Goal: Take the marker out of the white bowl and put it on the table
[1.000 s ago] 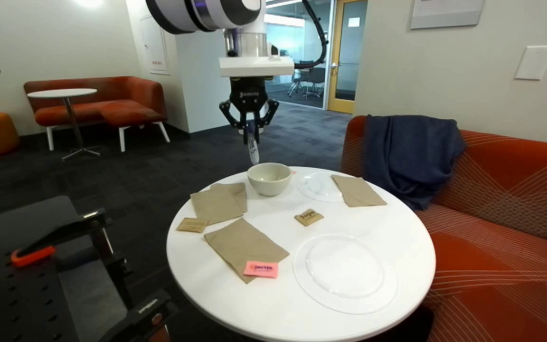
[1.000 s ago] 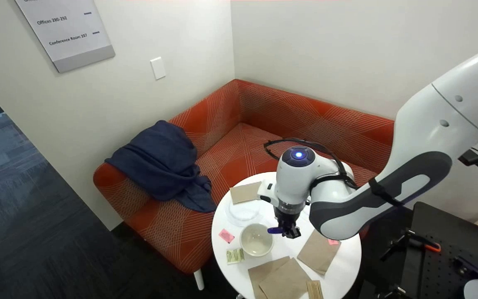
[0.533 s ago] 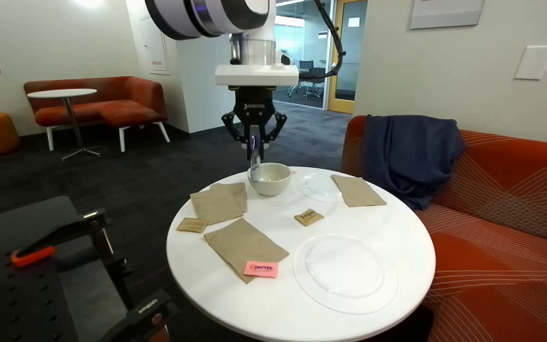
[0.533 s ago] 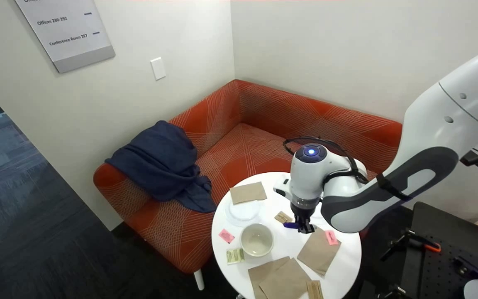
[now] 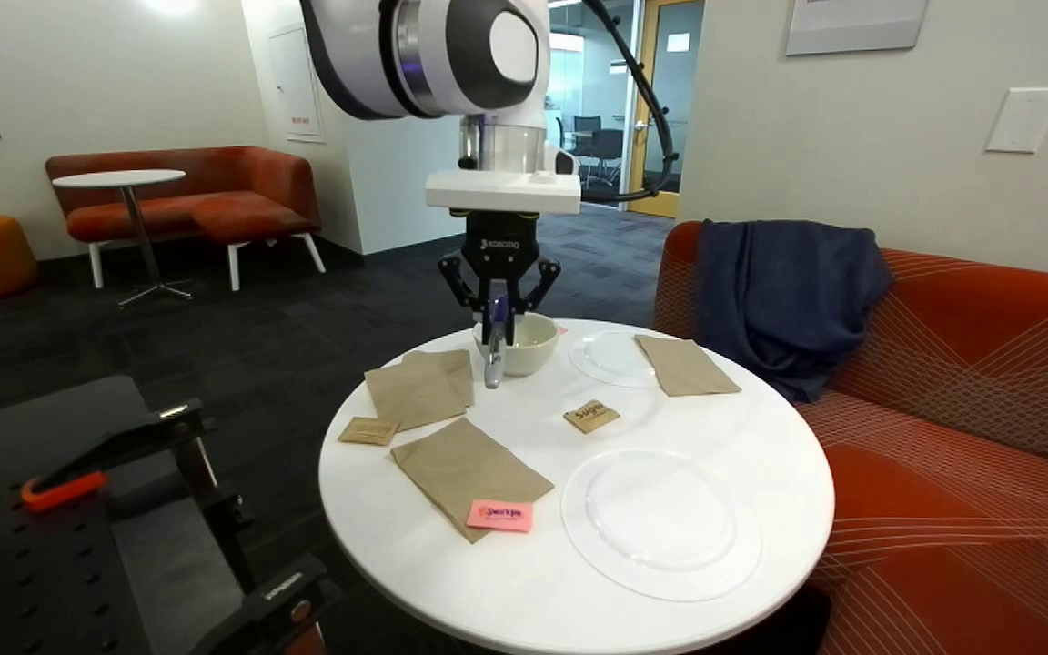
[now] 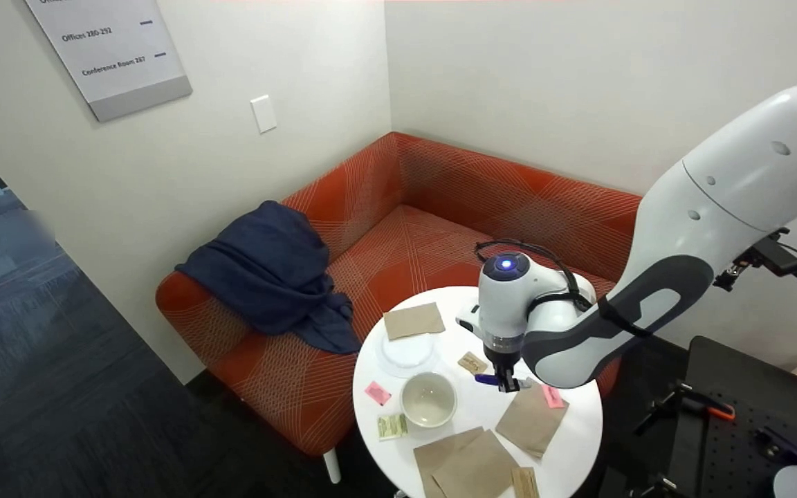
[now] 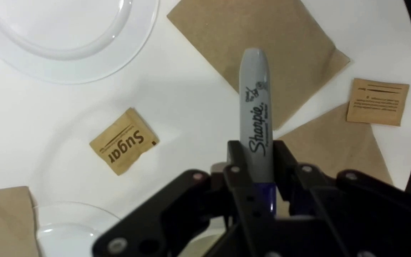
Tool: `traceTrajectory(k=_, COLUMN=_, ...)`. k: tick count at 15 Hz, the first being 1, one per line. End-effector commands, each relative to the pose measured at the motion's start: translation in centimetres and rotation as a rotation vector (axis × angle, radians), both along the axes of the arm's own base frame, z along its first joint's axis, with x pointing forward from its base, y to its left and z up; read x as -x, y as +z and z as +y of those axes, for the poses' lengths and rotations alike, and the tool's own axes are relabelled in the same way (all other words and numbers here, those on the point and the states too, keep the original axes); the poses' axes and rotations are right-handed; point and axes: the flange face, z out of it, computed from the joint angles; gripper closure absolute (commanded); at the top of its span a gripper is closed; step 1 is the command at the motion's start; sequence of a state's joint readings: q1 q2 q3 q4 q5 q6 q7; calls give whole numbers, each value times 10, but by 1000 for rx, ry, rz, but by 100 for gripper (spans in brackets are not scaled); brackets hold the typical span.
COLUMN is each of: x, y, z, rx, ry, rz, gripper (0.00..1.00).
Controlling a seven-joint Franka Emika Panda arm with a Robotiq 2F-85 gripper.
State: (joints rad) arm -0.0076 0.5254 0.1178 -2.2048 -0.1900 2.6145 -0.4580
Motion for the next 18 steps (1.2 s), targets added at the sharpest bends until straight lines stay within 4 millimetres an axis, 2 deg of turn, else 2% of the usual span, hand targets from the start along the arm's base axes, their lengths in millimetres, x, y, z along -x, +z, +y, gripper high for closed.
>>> traceTrajectory(k=1, x=-13, y=-17, z=1, rx=4, ry=-44, rz=38, gripper=94)
traceTrajectory(k=7, x=-8, y=-46, z=1, rx=13, ry=-82, rz=83, gripper=94)
traceTrajectory(k=13, x=-7, y=-61, z=0, rx=25, ry=-125, rz=105, gripper=94)
traceTrajectory(k=14, x=-8, y=-62, z=0, rx=29, ry=-136, rz=104, gripper=54)
traceTrajectory(k=18, x=-9, y=-54, z=-5, rx=26, ry=-161, rz=72, gripper=29)
